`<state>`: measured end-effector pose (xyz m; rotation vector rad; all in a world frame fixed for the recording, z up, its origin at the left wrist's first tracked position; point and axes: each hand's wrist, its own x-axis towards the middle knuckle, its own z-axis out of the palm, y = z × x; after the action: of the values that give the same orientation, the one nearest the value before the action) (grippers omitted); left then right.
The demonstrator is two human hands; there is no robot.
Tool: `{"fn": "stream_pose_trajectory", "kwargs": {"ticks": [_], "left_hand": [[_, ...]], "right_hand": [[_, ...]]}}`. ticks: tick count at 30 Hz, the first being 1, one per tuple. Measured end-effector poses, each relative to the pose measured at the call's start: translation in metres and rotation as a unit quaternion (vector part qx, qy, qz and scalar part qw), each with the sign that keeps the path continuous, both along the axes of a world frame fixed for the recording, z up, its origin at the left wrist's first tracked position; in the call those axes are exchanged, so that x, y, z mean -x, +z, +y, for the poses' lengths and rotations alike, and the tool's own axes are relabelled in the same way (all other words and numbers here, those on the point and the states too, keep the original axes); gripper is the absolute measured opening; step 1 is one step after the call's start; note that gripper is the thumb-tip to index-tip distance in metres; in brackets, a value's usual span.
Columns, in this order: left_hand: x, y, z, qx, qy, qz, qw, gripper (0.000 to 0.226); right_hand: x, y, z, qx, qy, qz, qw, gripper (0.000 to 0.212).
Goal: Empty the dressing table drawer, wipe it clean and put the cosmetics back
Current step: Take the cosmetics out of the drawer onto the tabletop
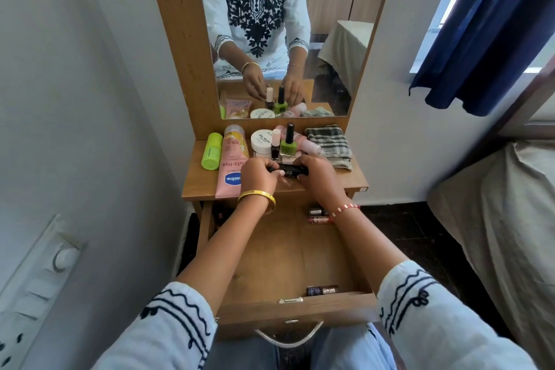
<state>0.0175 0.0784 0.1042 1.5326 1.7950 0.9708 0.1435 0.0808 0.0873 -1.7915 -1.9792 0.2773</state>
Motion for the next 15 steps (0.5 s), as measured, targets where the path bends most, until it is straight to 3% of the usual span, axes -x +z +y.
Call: {"fn": "stream_pose_trajectory", "kwargs": {"ticks": [5, 12, 15], "left_hand": [[-0.005, -0.005, 0.009, 0.004, -0.021, 0.081, 0.996, 0.018], [-0.004, -0.017, 0.019, 0.066, -0.064, 0.212, 0.973, 0.029], [-0.006, -0.021, 0.017, 0.029, -0.086, 0.278, 0.956, 0.028]], "right_hand": [[-0.001, -0.005, -0.006, -0.06, -0.011, -0.002, 0.998, 0.034], [0.0, -0.01, -0.006, -0.059, -0.026, 0.038, 0.997, 0.032], [0.001, -0.011, -0.006, -0.058, -0.031, 0.05, 0.997, 0.032]]}}
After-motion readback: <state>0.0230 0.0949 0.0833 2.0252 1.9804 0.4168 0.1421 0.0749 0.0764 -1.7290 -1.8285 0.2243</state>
